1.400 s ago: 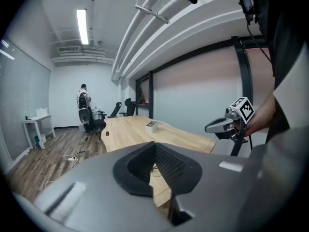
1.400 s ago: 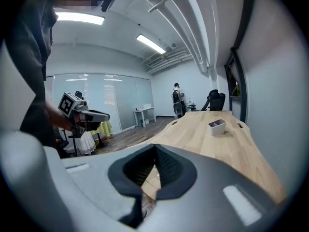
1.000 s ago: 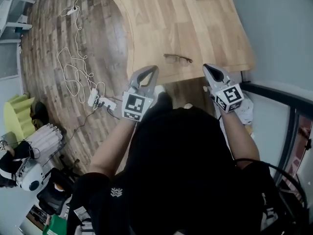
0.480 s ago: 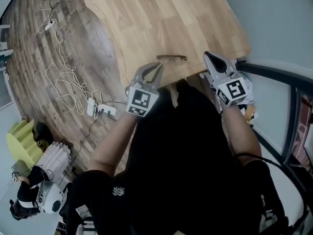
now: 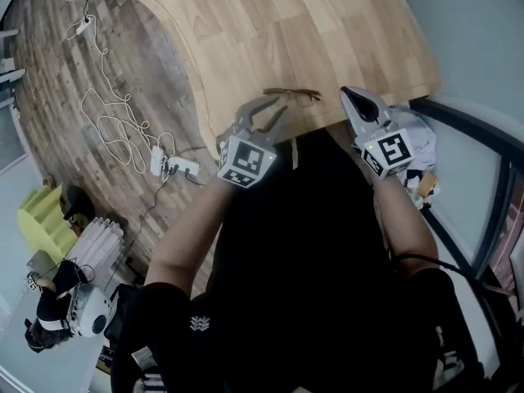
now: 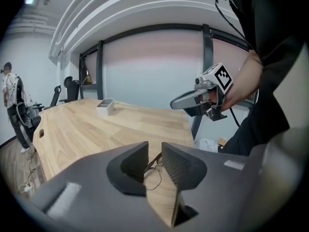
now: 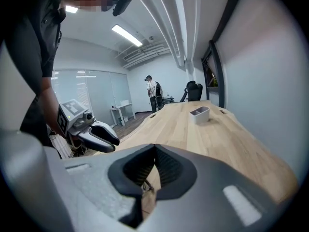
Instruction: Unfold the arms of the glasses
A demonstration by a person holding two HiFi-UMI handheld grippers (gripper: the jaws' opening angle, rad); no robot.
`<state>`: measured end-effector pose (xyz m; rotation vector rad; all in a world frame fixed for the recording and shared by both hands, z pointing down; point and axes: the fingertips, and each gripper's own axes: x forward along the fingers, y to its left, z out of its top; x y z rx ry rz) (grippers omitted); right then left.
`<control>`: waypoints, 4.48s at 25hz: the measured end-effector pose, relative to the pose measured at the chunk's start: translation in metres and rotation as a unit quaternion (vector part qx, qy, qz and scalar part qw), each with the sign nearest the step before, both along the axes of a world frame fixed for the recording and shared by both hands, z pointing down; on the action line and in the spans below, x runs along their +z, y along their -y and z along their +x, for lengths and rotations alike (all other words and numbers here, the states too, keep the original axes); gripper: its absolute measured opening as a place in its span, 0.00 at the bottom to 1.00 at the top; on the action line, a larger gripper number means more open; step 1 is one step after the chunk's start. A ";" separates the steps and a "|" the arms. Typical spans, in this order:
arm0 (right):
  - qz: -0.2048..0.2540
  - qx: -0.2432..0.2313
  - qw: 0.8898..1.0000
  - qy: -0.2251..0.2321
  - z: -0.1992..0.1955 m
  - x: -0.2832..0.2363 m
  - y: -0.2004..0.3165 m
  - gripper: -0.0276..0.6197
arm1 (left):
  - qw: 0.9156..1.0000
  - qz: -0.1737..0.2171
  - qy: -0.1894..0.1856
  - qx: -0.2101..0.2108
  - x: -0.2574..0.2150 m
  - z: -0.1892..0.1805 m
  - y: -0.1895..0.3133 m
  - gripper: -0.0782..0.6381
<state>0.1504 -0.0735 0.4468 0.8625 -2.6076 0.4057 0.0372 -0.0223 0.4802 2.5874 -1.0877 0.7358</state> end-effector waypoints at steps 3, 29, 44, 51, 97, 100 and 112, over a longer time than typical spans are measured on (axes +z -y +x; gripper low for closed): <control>-0.022 0.002 1.000 0.003 0.006 0.020 0.002 0.05 | 1.000 -0.012 0.020 0.006 0.018 0.005 0.005 0.25; -0.085 0.023 0.996 0.002 0.042 0.070 0.019 0.05 | 0.989 -0.063 0.094 0.094 0.087 0.058 0.022 0.16; -0.138 -0.105 0.981 0.083 -0.013 0.050 -0.003 0.09 | 0.994 -0.012 0.076 0.074 0.048 0.049 0.015 0.13; -0.174 -0.166 0.962 0.127 -0.036 0.031 -0.015 0.11 | 0.996 0.012 0.070 0.056 0.034 0.042 0.015 0.13; -0.102 -0.314 0.944 -0.013 -0.136 -0.003 -0.103 0.08 | 0.993 0.033 0.047 -0.099 0.003 -0.085 -0.082 0.20; -0.102 -0.328 0.939 -0.019 -0.139 -0.003 -0.116 0.08 | 0.992 0.038 0.045 -0.110 -0.002 -0.089 -0.091 0.20; -0.103 -0.370 0.923 -0.009 -0.162 -0.009 -0.143 0.14 | 0.988 0.041 0.036 -0.146 -0.007 -0.098 -0.113 0.20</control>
